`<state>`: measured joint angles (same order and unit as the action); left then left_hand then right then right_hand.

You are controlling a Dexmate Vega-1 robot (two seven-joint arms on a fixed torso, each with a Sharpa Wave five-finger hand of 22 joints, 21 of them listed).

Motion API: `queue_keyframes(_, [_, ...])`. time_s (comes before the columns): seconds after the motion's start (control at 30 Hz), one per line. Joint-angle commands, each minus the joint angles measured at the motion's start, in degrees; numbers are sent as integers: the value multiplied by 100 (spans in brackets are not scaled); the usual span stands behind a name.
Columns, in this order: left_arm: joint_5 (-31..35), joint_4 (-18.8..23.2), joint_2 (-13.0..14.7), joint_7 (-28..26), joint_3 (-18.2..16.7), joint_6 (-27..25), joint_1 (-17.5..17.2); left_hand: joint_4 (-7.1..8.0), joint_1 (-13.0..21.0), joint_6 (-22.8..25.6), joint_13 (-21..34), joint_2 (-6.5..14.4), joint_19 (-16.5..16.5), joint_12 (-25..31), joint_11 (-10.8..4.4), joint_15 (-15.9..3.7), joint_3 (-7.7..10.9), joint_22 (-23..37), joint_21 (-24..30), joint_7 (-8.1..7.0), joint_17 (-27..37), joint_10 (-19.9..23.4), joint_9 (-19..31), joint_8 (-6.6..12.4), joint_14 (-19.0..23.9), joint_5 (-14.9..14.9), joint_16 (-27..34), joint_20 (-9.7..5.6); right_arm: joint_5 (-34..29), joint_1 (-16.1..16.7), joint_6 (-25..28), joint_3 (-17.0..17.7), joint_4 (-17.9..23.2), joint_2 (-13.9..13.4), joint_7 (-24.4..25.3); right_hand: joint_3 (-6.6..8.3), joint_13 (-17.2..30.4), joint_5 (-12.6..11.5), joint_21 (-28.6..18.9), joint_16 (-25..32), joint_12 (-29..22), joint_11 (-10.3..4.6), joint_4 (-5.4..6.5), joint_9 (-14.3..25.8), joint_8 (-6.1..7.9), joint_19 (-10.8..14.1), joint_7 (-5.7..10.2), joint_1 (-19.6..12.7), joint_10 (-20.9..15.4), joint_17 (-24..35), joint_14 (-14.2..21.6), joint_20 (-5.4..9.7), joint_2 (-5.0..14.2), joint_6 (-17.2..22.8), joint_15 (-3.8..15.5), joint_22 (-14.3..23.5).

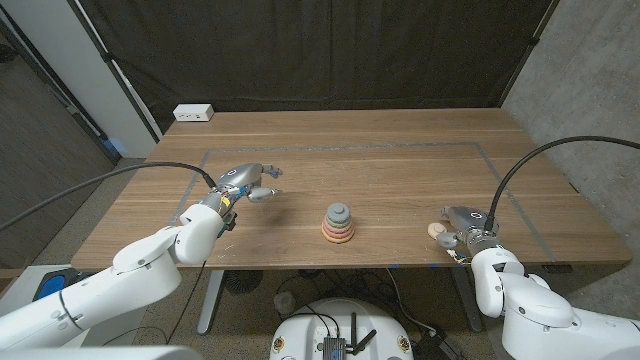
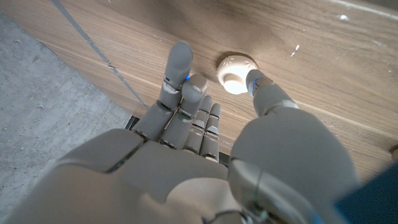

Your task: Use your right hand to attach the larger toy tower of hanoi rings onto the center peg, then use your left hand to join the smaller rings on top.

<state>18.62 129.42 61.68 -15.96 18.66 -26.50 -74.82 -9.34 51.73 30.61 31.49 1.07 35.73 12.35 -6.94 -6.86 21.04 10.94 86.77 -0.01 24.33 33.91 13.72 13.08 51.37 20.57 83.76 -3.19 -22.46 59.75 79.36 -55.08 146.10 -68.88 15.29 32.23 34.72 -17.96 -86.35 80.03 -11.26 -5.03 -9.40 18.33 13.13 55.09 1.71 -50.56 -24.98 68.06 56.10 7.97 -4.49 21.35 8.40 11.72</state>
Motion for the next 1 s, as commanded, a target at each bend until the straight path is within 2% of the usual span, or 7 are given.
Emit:
queue_keyframes(0.03, [-33, -22, 12, -46, -58, 74, -52, 2, 29, 63, 10, 72, 41, 12, -11, -573, 41, -1, -11, -10, 11, 37, 18, -18, 14, 23, -25, -827, 35, -187, 63, -219, -162, 166, 27, -36, -1, 13, -30, -14, -35, 10, 0, 9, -15, 7, -12, -80, -2, 19, 70, 451, 20, -47, 407, 4])
queue_keyframes(0.57, [-70, -108, -1, -42, -102, 177, -27, -2, 14, 87, 8, 88, 44, 13, 0, -573, 72, -1, -13, -5, 18, 84, 24, -21, 14, 30, -33, -830, -864, 13, 63, -71, -419, 441, -815, -74, -5, 41, -30, -56, -44, 44, 29, 2, 78, 0, 8, -49, -1, 33, 92, 450, 64, 189, 407, -11])
queue_keyframes(1.0, [-108, -130, 11, -37, -149, 193, -67, -5, -2, 107, 12, 99, 48, 10, 1, -573, 100, -1, -16, -13, 31, 112, 29, -25, 26, 34, -32, -834, -868, -172, 63, -195, -573, 508, -1023, -96, 3, 48, -48, -104, -61, 34, 14, -7, 78, 17, 8, -71, -26, 10, 86, 453, 85, 213, 411, 0])
